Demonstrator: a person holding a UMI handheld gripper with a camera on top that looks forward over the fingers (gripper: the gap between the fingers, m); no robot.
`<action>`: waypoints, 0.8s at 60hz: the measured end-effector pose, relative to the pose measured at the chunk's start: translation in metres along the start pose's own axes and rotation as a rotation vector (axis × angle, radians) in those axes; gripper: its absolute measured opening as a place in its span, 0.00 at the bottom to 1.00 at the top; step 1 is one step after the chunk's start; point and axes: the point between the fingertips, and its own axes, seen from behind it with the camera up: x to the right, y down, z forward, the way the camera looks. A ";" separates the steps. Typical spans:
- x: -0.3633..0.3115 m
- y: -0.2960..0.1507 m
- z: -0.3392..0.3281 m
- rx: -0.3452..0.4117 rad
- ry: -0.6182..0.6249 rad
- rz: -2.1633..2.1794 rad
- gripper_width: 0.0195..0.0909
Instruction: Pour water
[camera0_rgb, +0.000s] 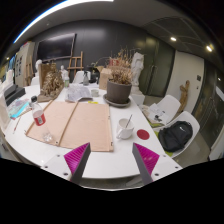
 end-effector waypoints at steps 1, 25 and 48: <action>0.000 0.000 0.000 0.001 0.001 0.000 0.93; -0.144 -0.003 0.019 -0.038 -0.050 -0.021 0.93; -0.319 -0.004 0.072 0.024 -0.171 -0.034 0.93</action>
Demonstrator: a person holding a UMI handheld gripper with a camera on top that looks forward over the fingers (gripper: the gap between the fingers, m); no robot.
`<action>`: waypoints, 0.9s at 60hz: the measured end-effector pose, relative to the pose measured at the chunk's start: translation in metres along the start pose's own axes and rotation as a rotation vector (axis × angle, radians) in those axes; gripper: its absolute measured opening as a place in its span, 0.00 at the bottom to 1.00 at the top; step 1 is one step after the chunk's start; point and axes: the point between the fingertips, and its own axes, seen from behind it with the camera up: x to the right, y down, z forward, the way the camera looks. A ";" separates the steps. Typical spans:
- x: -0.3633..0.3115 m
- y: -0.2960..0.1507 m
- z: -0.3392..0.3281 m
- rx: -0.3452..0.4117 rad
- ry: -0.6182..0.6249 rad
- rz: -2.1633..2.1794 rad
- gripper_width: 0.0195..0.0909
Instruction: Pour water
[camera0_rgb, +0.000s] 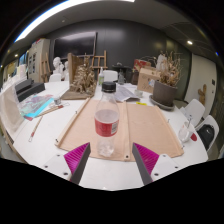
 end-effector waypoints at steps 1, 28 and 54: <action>-0.002 -0.003 0.005 0.012 0.001 0.004 0.93; -0.014 -0.034 0.096 0.172 0.026 0.084 0.32; 0.009 -0.071 0.071 0.190 -0.055 0.219 0.09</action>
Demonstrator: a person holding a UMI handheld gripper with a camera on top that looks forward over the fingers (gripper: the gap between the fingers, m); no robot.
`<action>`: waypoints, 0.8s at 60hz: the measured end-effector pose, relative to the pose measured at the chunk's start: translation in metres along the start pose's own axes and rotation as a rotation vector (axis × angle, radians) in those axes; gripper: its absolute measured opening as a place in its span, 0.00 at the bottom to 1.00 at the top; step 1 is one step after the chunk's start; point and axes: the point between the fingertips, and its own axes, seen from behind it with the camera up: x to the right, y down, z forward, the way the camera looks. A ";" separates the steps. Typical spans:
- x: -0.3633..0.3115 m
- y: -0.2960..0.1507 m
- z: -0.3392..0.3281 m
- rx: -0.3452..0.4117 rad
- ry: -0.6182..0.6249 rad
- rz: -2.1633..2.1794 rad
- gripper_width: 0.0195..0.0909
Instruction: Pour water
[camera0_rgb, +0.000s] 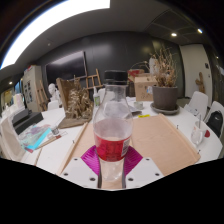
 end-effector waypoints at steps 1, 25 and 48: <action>0.003 -0.006 -0.002 0.009 -0.007 0.018 0.09; 0.114 -0.126 0.000 0.020 -0.274 0.980 0.08; 0.230 -0.118 0.037 -0.032 -0.419 1.746 0.09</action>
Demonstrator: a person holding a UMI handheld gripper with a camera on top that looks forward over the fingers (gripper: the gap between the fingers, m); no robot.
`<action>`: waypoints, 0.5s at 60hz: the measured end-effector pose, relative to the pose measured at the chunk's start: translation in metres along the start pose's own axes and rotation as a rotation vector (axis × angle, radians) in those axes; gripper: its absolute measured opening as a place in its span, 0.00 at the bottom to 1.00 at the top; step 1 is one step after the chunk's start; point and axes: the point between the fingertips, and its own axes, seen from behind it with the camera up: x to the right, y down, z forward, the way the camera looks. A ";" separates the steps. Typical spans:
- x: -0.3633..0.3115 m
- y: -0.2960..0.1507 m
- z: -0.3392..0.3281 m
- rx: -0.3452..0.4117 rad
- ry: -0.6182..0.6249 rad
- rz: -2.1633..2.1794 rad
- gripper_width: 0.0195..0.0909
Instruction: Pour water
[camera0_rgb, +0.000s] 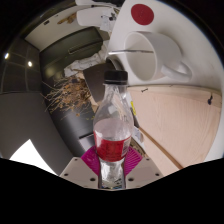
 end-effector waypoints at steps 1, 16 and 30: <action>0.001 -0.004 0.000 0.001 -0.004 0.022 0.09; 0.001 -0.020 -0.004 -0.018 0.001 0.091 0.09; -0.011 -0.004 -0.011 -0.086 0.057 -0.130 0.09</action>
